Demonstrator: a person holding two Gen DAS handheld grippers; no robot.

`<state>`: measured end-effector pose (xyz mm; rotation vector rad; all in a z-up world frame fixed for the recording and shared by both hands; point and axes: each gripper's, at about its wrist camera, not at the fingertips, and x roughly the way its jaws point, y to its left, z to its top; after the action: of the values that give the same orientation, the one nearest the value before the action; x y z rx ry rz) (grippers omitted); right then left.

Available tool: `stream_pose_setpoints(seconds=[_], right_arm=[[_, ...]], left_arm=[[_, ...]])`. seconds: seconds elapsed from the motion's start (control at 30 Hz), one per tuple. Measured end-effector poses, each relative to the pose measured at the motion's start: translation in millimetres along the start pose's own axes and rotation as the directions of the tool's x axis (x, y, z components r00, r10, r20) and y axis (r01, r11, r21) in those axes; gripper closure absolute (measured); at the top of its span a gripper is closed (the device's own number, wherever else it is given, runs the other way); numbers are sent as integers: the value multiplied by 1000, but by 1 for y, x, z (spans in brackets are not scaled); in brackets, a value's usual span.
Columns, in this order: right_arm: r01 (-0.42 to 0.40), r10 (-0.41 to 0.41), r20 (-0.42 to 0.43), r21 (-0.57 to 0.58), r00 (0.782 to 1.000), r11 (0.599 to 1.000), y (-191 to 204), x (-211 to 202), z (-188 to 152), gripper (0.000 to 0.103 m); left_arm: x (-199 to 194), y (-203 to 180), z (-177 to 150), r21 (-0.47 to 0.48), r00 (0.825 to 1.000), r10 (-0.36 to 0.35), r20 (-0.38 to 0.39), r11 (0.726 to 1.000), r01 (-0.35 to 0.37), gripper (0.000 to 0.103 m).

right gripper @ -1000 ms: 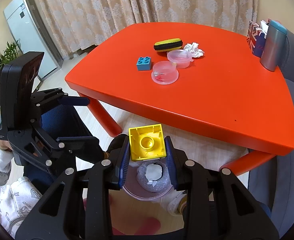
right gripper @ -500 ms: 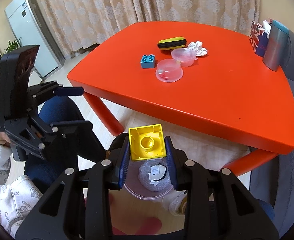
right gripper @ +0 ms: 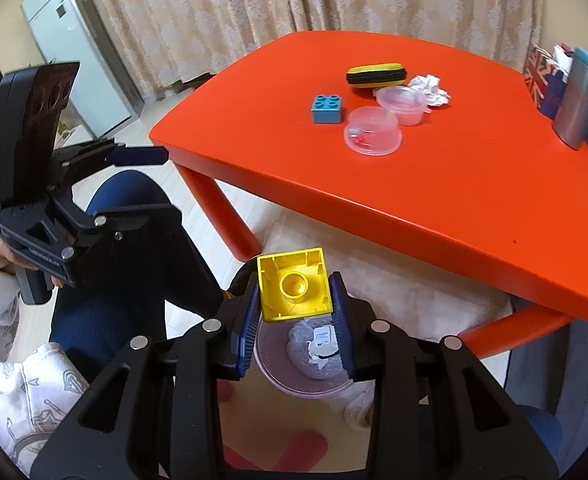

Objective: Collect trash
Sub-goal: 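Open the right gripper over the bin to drop the yellow brick, then move both grippers back over the table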

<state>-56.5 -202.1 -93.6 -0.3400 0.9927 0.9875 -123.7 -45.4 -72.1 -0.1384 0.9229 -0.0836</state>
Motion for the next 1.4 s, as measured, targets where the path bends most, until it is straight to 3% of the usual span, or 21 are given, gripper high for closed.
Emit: stream_pose_setpoints(seconds=[0.07,0.13,0.17,0.23,0.8,1.4], right_arm=[[6,-6,-3,-7,1000,1000,1,2,1,57],[2,-2,10,1,1000,1000,1,2,1,23],[0,-1,18,10,1000,1000,0,1,1,14],[11,-12,23,18,1000,1000,-1,1,2,8],[62,-65,46,69,997,996,-11,-15,11,5],[119,-128,79,108,989,987,-50,-25,75,5]], left_arm=[[-1,1,1,-3,1000,3,3,1000,-3,8],[-1,2,0,-3,1000,5,3,1000,-5,8],[0,2,0,-4,1000,6,2,1000,-6,8],[0,2,-1,-4,1000,8,0,1000,-8,8],[-4,2,5,-4,1000,10,5,1000,-10,8],[7,29,60,-21,999,43,27,999,-43,8]])
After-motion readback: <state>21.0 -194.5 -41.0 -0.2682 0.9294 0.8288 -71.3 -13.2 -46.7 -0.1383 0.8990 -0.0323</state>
